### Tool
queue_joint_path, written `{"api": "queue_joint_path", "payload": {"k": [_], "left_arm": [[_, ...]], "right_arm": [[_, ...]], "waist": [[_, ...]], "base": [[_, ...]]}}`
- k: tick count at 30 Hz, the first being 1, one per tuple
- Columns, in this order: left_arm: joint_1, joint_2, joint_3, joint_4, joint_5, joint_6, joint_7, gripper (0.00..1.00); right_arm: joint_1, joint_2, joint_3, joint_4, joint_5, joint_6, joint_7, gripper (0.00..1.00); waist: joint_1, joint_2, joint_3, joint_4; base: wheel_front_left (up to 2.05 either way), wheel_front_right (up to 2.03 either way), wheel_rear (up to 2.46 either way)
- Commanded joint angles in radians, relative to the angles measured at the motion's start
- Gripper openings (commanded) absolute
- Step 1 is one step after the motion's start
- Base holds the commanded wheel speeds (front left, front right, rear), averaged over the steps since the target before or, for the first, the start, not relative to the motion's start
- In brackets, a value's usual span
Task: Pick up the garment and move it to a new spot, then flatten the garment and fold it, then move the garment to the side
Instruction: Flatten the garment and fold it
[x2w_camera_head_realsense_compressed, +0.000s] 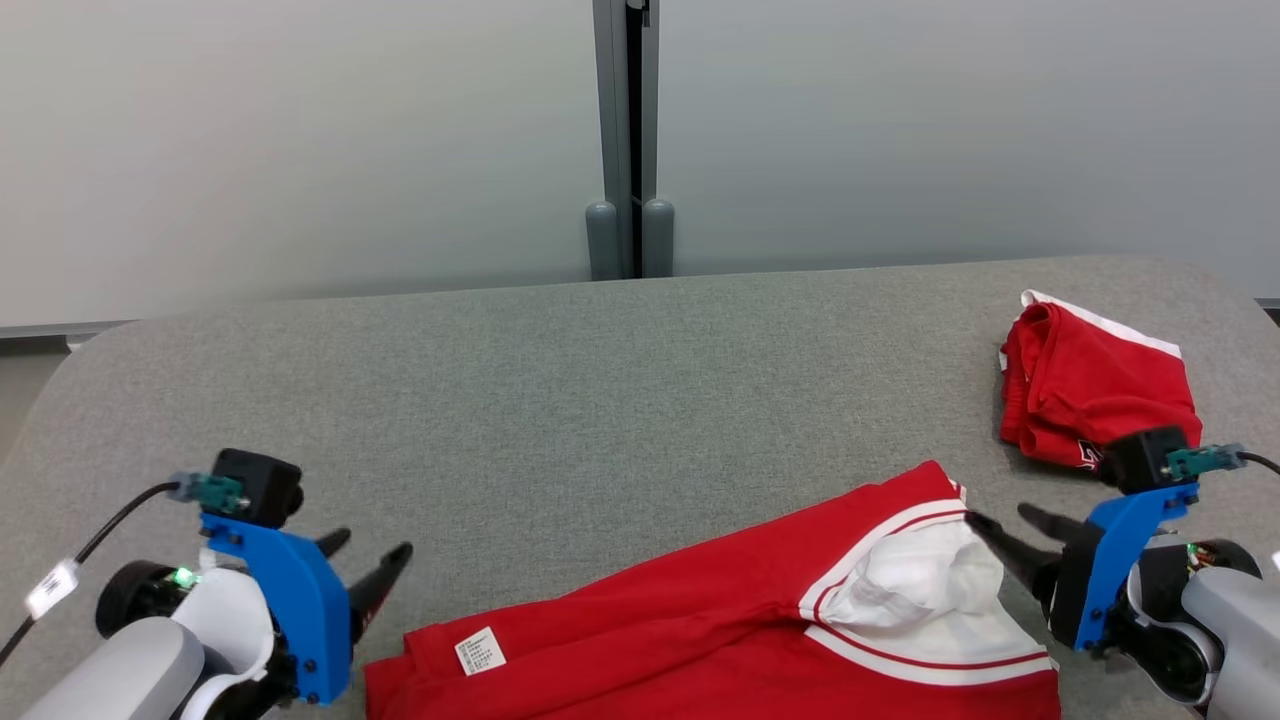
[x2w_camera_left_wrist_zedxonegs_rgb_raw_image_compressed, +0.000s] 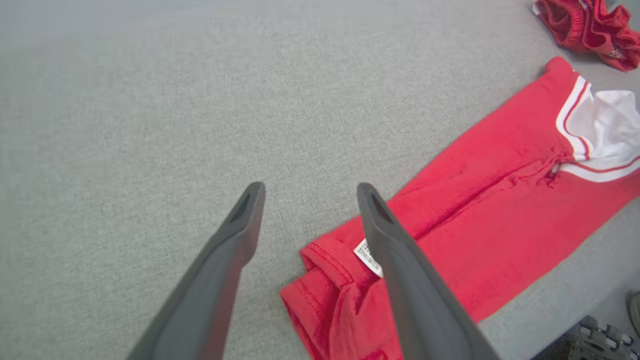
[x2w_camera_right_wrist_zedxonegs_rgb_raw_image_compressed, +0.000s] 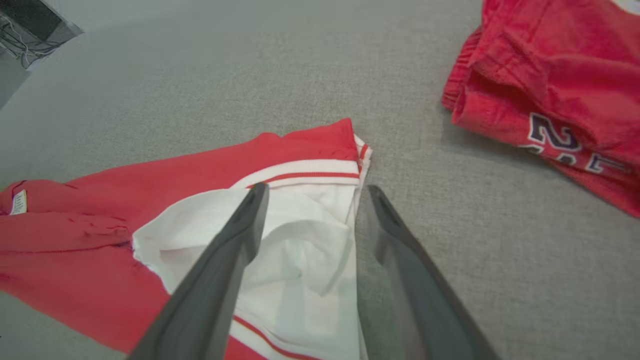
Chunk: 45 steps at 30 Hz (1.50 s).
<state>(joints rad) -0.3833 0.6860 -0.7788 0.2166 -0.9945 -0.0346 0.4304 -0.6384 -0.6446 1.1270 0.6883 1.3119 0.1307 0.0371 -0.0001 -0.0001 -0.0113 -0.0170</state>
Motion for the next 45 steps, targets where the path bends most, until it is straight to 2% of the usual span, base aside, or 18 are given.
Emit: {"api": "queue_joint_path", "payload": {"k": [1,7,10,12,18,22,26,29,34,39,45], "left_arm": [[0.017,0.003,0.01,-0.003,0.013,0.011,-0.028,1.0],[0.062,-0.019,0.067,-0.019,0.089,0.093,-0.259,1.0],[0.088,-0.025,0.096,-0.011,0.129,0.148,-0.369,1.0],[0.107,-0.035,0.117,-0.013,0.144,0.184,-0.437,1.0],[0.171,-0.077,0.174,-0.008,0.162,0.27,-0.611,1.0],[0.203,-0.13,0.223,0.001,0.175,0.311,-0.681,1.0],[0.243,-0.192,0.322,-0.037,0.237,0.34,-0.696,1.0],[0.305,-0.258,0.405,-0.08,0.314,0.332,-0.696,1.0],[0.355,-0.339,0.475,-0.081,0.405,0.268,-0.696,1.0],[0.358,-0.385,0.515,-0.049,0.46,0.21,-0.696,1.0],[0.342,-0.425,0.542,-0.004,0.505,0.158,-0.696,1.0]], "right_arm": [[0.019,-0.004,-0.008,-0.006,-0.006,0.0,-0.027,1.0],[0.038,0.008,-0.086,-0.005,-0.056,0.0,-0.259,1.0],[0.069,0.027,-0.165,0.003,-0.097,0.0,-0.3,1.0],[0.075,0.042,-0.297,-0.025,-0.158,0.0,-0.302,1.0],[0.279,0.152,-0.686,-0.155,-0.398,0.0,-0.302,1.0],[0.401,0.232,-0.852,-0.23,-0.569,0.0,-0.302,1.0],[0.478,0.299,-0.943,-0.254,-0.685,0.0,-0.302,1.0],[0.519,0.321,-0.981,-0.225,-0.74,0.0,-0.302,1.0],[0.518,0.346,-0.974,-0.159,-0.761,0.0,-0.296,1.0],[0.47,0.352,-0.955,-0.096,-0.767,0.0,-0.251,1.0],[0.394,0.362,-0.918,0.026,-0.756,0.0,-0.129,1.0]], "waist": [[0.0001,0.0001,-0.001,0.0],[0.0001,0.0001,-0.006,0.002],[0.0001,0.0001,-0.008,0.004],[0.0001,0.0001,-0.008,0.001],[0.0001,0.0001,-0.004,0.008],[0.0001,0.0001,0.002,0.011],[0.0001,0.0001,0.006,0.017],[0.0001,0.0001,0.01,0.023],[0.0001,0.0001,0.012,0.029],[0.0001,0.0001,0.012,0.026],[0.0001,0.0001,0.013,0.028]], "base": [[0.0,0.0,0.0],[0.0,0.0,0.0],[0.0,0.0,0.0],[0.0,0.0,0.0],[0.0,0.0,0.0],[0.0,0.0,0.0],[0.0,0.0,0.0],[0.0,0.0,0.0],[0.0,0.0,0.0],[0.0,0.0,0.0],[0.0,0.0,0.0]]}}
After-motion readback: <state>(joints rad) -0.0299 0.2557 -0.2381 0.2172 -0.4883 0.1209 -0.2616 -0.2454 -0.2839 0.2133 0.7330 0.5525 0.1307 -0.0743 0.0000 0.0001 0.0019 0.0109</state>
